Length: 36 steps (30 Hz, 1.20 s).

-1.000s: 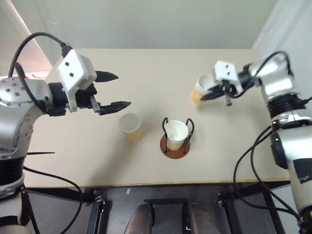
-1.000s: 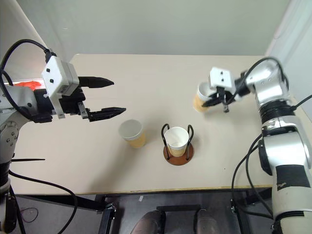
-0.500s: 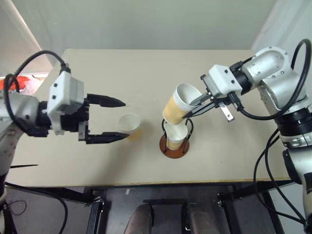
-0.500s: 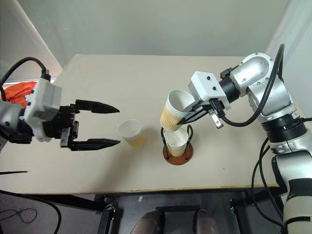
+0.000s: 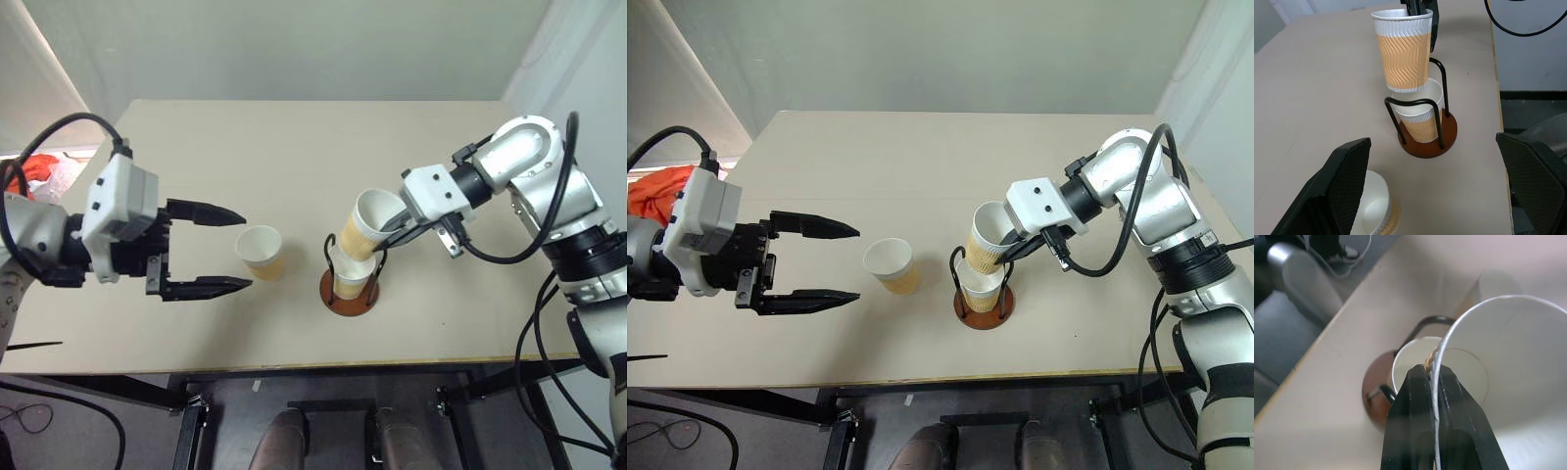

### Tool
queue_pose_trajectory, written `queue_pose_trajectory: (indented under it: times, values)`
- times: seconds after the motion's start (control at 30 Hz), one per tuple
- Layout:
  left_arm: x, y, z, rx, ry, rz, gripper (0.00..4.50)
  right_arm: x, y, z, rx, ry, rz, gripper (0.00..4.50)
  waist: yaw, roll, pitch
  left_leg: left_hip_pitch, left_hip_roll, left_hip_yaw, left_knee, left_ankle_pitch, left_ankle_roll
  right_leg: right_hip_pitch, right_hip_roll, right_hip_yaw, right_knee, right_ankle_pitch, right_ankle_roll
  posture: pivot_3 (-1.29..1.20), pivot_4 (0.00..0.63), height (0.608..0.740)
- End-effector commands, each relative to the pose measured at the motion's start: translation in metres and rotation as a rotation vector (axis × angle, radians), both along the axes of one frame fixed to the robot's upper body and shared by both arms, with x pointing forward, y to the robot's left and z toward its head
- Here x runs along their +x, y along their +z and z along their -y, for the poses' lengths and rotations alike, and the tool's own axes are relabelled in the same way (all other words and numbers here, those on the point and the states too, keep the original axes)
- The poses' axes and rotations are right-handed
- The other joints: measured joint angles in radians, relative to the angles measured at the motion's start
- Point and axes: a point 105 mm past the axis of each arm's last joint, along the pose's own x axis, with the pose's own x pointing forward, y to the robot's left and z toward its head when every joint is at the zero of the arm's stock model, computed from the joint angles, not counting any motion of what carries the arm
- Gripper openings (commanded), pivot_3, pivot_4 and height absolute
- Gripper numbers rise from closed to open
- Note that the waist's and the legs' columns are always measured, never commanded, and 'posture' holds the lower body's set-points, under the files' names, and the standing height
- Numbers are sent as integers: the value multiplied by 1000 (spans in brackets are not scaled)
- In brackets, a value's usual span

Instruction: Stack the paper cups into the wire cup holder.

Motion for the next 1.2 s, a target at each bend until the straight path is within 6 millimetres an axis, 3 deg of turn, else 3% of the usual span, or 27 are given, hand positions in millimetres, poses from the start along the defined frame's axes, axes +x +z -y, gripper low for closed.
queue_pose_trajectory:
  times: [0.03, 0.2, 0.5, 0.63, 0.7, 0.9, 1.2]
  values:
    - [-4, 9, 0, 11, -1, 52, 4500, -2, 2, 0, -16, 19, 28, 73, 0, 0, 0, 0, 0, 0, 0, 0, 0, 0, 0, 0, 0, 0, 0, 0, 150, 740]
    - [-4, 7, -3, 19, 6, 49, 4500, -3, 1, 0, -19, 20, 14, 1314, 0, 0, 0, 0, 0, 0, 0, -1, 0, 0, 0, 0, 0, 0, 0, 0, 150, 740]
    - [6, -1, -12, 113, 12, 37, 4500, 1, 10, 0, 52, -22, 5, 4406, 0, 0, 0, 0, 0, 0, 0, -1, 0, 0, 0, 0, 0, 0, 0, 0, 150, 740]
    - [25, -8, -27, 228, 66, 64, 4500, 8, 51, -15, 427, -134, -110, 4459, 0, 0, 0, 0, 0, 0, 0, -1, 0, -1, 0, 0, 0, 0, 0, 0, 150, 740]
    - [37, -19, -33, 309, 79, 76, 4500, 11, 60, -18, 548, -196, -188, 4459, 0, 0, 0, 0, 0, 0, 0, 0, 0, -1, 0, 1, 0, 0, 0, 0, 150, 740]
    - [52, -44, -16, 409, -30, 73, 4500, 1, 45, -20, 645, -279, -350, 4459, 7, -3, -1, -2, -1, -1, 0, -2, 0, -1, -1, 0, -1, 0, -1, 0, 150, 740]
    - [77, -66, 1, 511, -97, 130, 4500, -4, 32, -23, 664, -357, -390, 4459, 5, -3, -1, -3, -2, -1, 0, -2, 0, -2, -2, -1, -2, 2, 2, 0, 150, 740]
